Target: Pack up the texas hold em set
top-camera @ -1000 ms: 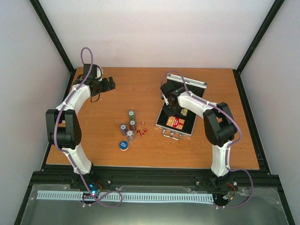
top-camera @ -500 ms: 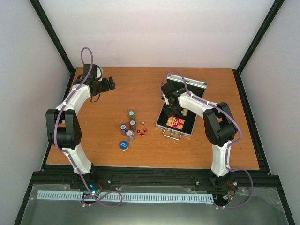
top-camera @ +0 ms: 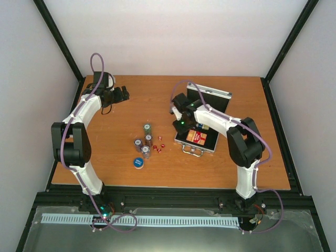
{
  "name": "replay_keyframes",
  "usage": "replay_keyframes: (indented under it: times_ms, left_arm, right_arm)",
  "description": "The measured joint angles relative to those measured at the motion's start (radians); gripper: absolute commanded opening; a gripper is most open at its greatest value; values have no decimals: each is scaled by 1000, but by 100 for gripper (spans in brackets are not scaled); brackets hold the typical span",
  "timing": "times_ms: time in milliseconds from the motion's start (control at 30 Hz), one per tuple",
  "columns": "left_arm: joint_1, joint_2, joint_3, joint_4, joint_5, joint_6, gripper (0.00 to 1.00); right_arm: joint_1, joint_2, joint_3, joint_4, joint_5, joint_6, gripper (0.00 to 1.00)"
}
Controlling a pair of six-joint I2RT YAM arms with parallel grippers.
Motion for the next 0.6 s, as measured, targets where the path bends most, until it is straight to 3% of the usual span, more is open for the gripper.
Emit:
replay_keyframes:
  times_ms: [233, 600]
  left_arm:
    - [0, 0, -6, 1, -1, -7, 100]
    - [0, -9, -27, 0, -10, -7, 100]
  right_arm:
    - [128, 29, 80, 1, -113, -1, 48]
    - [142, 188, 143, 9, -185, -25, 48]
